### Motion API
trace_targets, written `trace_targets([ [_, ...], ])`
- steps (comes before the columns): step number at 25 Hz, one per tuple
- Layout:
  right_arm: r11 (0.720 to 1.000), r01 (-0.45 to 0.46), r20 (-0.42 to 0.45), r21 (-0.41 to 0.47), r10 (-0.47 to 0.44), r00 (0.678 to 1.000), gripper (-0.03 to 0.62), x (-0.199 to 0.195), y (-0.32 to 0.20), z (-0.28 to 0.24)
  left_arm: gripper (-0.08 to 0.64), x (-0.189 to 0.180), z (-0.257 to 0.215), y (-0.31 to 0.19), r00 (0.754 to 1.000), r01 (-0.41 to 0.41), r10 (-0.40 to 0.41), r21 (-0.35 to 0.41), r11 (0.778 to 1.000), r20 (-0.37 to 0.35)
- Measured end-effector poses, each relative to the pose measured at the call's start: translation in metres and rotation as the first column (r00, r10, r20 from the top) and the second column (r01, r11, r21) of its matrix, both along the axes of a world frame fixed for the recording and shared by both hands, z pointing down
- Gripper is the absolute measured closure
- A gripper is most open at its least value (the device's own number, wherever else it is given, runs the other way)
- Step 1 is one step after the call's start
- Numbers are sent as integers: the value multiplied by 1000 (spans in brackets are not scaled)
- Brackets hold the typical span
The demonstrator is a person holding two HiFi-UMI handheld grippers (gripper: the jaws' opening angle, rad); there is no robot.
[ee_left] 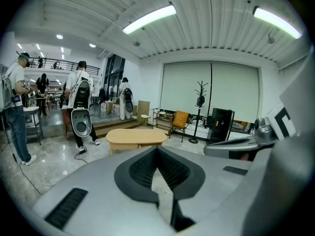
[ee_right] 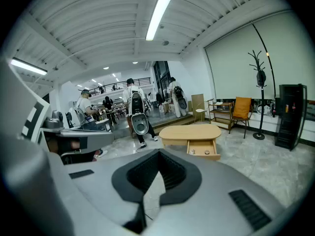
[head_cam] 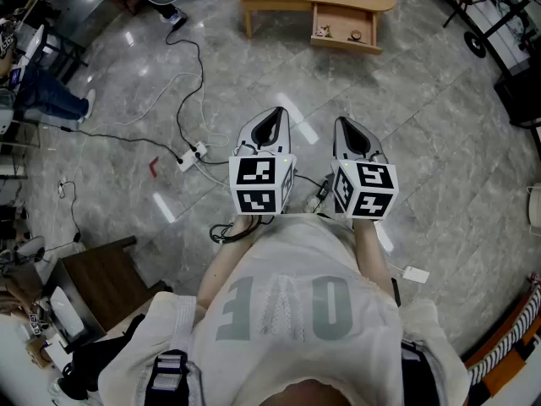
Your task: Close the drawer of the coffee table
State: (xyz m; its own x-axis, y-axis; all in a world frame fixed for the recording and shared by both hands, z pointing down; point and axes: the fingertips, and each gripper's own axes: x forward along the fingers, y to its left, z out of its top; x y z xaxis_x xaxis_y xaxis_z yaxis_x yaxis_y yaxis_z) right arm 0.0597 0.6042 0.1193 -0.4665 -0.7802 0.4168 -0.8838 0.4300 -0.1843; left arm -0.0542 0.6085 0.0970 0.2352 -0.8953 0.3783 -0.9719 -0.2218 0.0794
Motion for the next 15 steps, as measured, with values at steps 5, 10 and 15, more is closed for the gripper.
trace_targets([
  [5,1000,11,6,-1,-11,1000,588,14,2,0,552,17,-1,2,1000,-5,5,3,1000,6],
  [10,1000,29,10,-5,-29,1000,588,31,7,6,552,25,2,6,1000,29,-29,6,1000,1],
  [15,999,5,99,-34,-2,995,588,49,5,13,552,27,3,6,998,60,-60,16,998,0],
])
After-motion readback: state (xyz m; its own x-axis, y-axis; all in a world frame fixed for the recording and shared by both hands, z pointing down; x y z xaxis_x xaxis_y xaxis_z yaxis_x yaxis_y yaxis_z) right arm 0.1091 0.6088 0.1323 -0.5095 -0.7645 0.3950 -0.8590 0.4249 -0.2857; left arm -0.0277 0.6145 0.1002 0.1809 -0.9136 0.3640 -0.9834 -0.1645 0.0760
